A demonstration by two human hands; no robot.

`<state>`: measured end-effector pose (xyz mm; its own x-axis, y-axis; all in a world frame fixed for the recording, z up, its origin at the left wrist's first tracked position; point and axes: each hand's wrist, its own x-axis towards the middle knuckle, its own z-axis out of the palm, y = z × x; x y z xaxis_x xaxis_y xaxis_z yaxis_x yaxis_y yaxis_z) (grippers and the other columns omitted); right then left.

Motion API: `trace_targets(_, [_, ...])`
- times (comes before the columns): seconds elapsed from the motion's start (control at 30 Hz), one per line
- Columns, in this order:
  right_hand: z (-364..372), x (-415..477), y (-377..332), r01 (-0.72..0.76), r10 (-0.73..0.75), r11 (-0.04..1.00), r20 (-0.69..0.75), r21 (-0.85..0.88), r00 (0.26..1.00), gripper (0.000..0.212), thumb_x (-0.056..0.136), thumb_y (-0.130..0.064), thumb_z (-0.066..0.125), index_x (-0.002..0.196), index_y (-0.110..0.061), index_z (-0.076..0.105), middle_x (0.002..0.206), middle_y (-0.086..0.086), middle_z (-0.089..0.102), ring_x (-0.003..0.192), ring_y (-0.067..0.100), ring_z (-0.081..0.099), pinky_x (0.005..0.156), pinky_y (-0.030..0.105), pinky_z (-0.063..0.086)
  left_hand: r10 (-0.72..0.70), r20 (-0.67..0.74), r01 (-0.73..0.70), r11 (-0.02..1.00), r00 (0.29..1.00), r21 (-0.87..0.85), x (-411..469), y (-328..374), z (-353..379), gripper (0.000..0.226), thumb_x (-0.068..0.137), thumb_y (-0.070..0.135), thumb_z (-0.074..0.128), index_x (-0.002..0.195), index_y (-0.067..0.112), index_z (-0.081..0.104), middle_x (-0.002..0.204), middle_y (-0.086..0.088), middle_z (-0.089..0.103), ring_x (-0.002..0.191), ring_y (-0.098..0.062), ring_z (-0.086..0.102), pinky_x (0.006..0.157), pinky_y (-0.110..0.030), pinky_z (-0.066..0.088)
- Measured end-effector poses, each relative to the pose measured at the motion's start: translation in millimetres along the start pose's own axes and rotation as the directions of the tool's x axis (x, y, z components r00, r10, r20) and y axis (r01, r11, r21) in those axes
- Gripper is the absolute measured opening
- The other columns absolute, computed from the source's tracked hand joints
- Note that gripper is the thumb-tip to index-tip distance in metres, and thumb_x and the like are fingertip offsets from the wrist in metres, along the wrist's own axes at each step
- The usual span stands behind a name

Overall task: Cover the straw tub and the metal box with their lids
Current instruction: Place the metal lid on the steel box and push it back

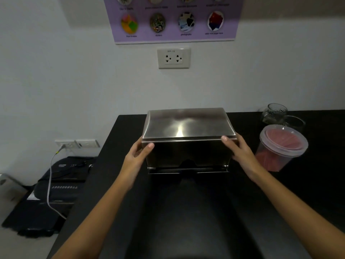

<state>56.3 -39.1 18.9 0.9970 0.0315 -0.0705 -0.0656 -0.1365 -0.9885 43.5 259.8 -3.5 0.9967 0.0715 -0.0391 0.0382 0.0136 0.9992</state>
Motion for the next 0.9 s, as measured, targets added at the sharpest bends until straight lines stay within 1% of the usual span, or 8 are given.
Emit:
trace_targets(0.07, [2, -5, 7, 0.017, -0.017, 0.996, -0.004, -0.093, 1.000, 0.097, 0.055, -0.057, 0.066, 0.138, -0.027, 0.025, 0.135, -0.003, 0.041, 0.120, 0.012, 0.038, 0.099, 0.033, 0.034, -0.001, 0.031, -0.002, 0.996, 1.000, 0.093, -4, -2, 0, 0.091, 0.053, 0.060, 0.072, 0.133, 0.029, 0.043, 0.122, 0.007, 0.059, 0.109, -0.006, 0.058, 0.077, -0.015, 0.050])
trace_targets(0.13, [2, -5, 13, 0.046, -0.050, 0.989, -0.023, -0.140, 0.998, 0.092, 0.062, -0.043, 0.073, 0.138, -0.025, 0.025, 0.134, -0.003, 0.043, 0.117, 0.009, 0.039, 0.092, 0.026, 0.033, 0.008, 0.040, -0.013, 0.992, 0.999, 0.122, -4, -4, 1, 0.093, 0.052, 0.054, 0.074, 0.135, 0.029, 0.038, 0.120, 0.009, 0.057, 0.106, -0.005, 0.058, 0.068, -0.009, 0.050])
trace_targets(0.2, [2, -3, 16, 0.067, -0.074, 0.986, -0.040, -0.155, 0.996, 0.087, 0.066, -0.033, 0.075, 0.137, -0.024, 0.025, 0.135, -0.001, 0.044, 0.120, 0.011, 0.041, 0.093, 0.026, 0.034, 0.018, 0.040, -0.024, 0.987, 0.999, 0.158, -3, -7, 2, 0.095, 0.054, 0.046, 0.077, 0.137, 0.027, 0.036, 0.121, 0.007, 0.056, 0.108, -0.008, 0.057, 0.069, -0.010, 0.051])
trace_targets(0.37, [3, -1, 21, 0.090, -0.104, 0.973, -0.058, -0.214, 0.993, 0.087, 0.067, -0.026, 0.077, 0.137, -0.022, 0.025, 0.134, 0.001, 0.045, 0.120, 0.013, 0.041, 0.097, 0.028, 0.034, 0.065, 0.000, -0.062, 0.952, 0.998, 0.298, 3, -10, 6, 0.076, 0.072, 0.022, 0.075, 0.137, 0.024, 0.034, 0.119, 0.005, 0.053, 0.104, -0.008, 0.054, 0.071, -0.009, 0.045])
trace_targets(0.53, [-1, 0, 25, 0.068, -0.085, 0.970, -0.063, -0.233, 0.994, 0.080, 0.069, -0.027, 0.075, 0.135, -0.022, 0.029, 0.134, 0.003, 0.047, 0.122, 0.018, 0.044, 0.098, 0.032, 0.036, 0.047, 0.006, -0.046, 0.938, 0.999, 0.344, 4, -16, -3, 0.066, 0.075, 0.027, 0.071, 0.133, 0.026, 0.038, 0.114, 0.009, 0.055, 0.101, -0.005, 0.056, 0.075, -0.012, 0.043])
trace_targets(0.7, [1, 2, 29, 0.041, -0.079, 0.949, -0.110, -0.314, 0.991, 0.075, 0.071, -0.027, 0.073, 0.133, -0.017, 0.033, 0.134, 0.007, 0.049, 0.122, 0.021, 0.046, 0.097, 0.030, 0.037, 0.050, -0.049, -0.029, 0.932, 0.998, 0.361, 7, -22, -9, 0.059, 0.076, 0.027, 0.070, 0.129, 0.019, 0.047, 0.116, 0.001, 0.063, 0.101, -0.011, 0.062, 0.080, -0.018, 0.046])
trace_targets(0.8, [5, 0, 31, 0.049, -0.092, 0.944, -0.117, -0.326, 0.989, 0.073, 0.072, -0.026, 0.073, 0.132, -0.017, 0.034, 0.132, 0.007, 0.050, 0.117, 0.016, 0.046, 0.092, 0.025, 0.035, 0.044, -0.058, -0.019, 0.927, 0.997, 0.374, 6, -26, -8, 0.059, 0.074, 0.035, 0.071, 0.128, 0.023, 0.049, 0.111, 0.005, 0.065, 0.097, -0.003, 0.062, 0.073, -0.013, 0.046])
trace_targets(0.9, [6, 0, 32, 0.055, -0.096, 0.950, -0.117, -0.308, 0.988, 0.071, 0.072, -0.025, 0.073, 0.132, -0.018, 0.034, 0.131, 0.006, 0.051, 0.113, 0.011, 0.044, 0.091, 0.024, 0.034, 0.039, -0.062, -0.013, 0.931, 0.997, 0.365, 6, -27, -5, 0.058, 0.075, 0.034, 0.070, 0.127, 0.021, 0.049, 0.113, 0.003, 0.065, 0.102, -0.008, 0.062, 0.081, -0.017, 0.046])
